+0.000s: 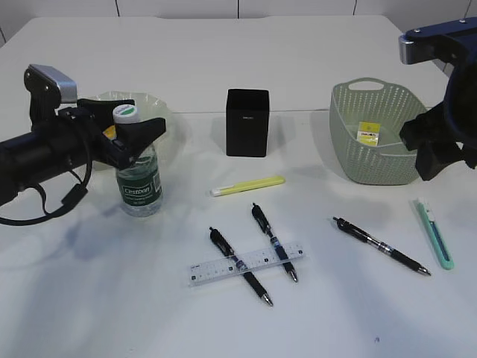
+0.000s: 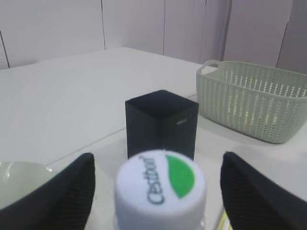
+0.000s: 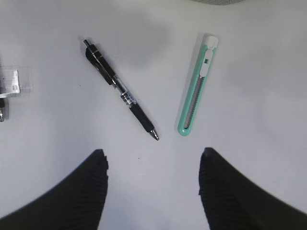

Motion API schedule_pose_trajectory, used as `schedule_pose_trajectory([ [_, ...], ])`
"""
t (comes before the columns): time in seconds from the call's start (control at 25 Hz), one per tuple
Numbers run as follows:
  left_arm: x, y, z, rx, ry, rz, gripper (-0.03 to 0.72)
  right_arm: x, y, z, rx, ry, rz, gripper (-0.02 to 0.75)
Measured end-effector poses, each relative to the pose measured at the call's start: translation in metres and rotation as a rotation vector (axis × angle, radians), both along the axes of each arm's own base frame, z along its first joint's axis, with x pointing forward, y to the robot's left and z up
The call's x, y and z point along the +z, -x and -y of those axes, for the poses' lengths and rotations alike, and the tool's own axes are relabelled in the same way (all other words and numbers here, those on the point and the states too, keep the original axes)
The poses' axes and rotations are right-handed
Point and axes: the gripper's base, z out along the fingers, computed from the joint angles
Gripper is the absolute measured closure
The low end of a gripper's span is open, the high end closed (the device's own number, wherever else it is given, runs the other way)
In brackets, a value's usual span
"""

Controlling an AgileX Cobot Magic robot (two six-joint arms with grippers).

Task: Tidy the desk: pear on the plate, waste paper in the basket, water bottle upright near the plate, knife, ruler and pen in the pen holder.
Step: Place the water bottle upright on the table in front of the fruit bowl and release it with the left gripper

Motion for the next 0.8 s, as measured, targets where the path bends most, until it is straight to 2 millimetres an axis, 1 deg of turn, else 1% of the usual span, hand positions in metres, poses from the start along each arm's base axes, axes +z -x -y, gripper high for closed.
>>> schedule_pose_trajectory([
  [0.48,0.03,0.002,-0.003,0.031,0.026,0.074,0.11,0.0,0.0,0.0,0.0,0.001,-0.002,0.288],
  [0.72,0.058,0.003,-0.008,0.1,0.078,0.141,0.11,0.0,0.002,0.001,-0.003,0.005,-0.017,0.288],
  [0.8,0.064,0.002,-0.012,0.141,0.104,0.15,0.11,0.0,0.002,0.001,-0.003,0.005,-0.017,0.288],
])
